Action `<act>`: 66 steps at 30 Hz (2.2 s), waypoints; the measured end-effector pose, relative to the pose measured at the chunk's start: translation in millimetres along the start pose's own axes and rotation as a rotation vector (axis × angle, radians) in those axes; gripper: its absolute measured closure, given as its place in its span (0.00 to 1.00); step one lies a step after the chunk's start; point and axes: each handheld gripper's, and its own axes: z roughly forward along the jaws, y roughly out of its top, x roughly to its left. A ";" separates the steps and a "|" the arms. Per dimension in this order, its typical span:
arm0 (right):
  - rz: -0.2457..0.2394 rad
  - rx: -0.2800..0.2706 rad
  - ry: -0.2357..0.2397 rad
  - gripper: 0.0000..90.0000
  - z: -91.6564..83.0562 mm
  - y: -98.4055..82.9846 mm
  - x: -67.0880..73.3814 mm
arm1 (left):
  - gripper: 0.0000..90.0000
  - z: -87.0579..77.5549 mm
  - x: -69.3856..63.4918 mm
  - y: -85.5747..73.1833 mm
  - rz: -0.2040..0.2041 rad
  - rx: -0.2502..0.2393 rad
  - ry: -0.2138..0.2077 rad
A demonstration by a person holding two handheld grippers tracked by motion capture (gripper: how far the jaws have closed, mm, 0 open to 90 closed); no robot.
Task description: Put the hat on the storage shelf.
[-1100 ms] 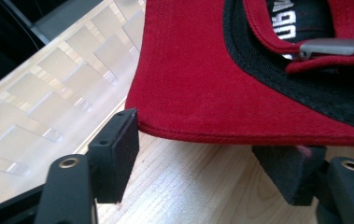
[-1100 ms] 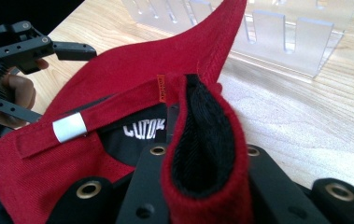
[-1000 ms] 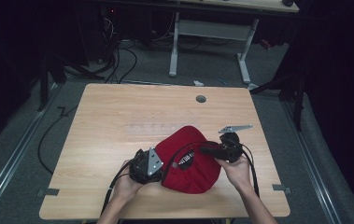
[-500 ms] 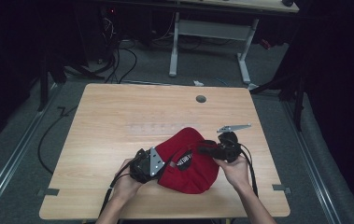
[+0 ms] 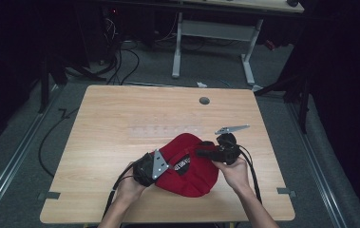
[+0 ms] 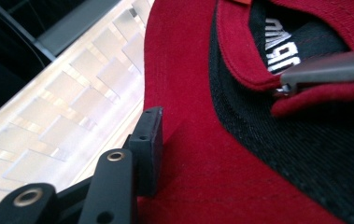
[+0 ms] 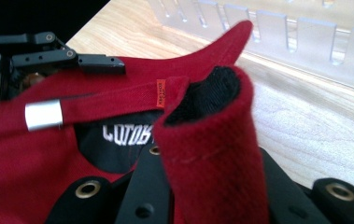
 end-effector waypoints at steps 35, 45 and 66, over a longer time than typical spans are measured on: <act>0.081 -0.220 -0.004 0.54 -18.8 -1.2 -18.4 | 0.95 -20.1 -3.9 4.4 0.014 0.131 -0.128; 0.083 -0.317 -0.043 0.48 -36.2 -8.4 -23.3 | 0.95 -23.1 4.7 8.3 -0.030 0.123 -0.101; 0.072 -0.253 -0.231 0.47 -25.4 -52.0 -49.2 | 0.95 -34.0 31.6 22.7 -0.192 0.048 -0.069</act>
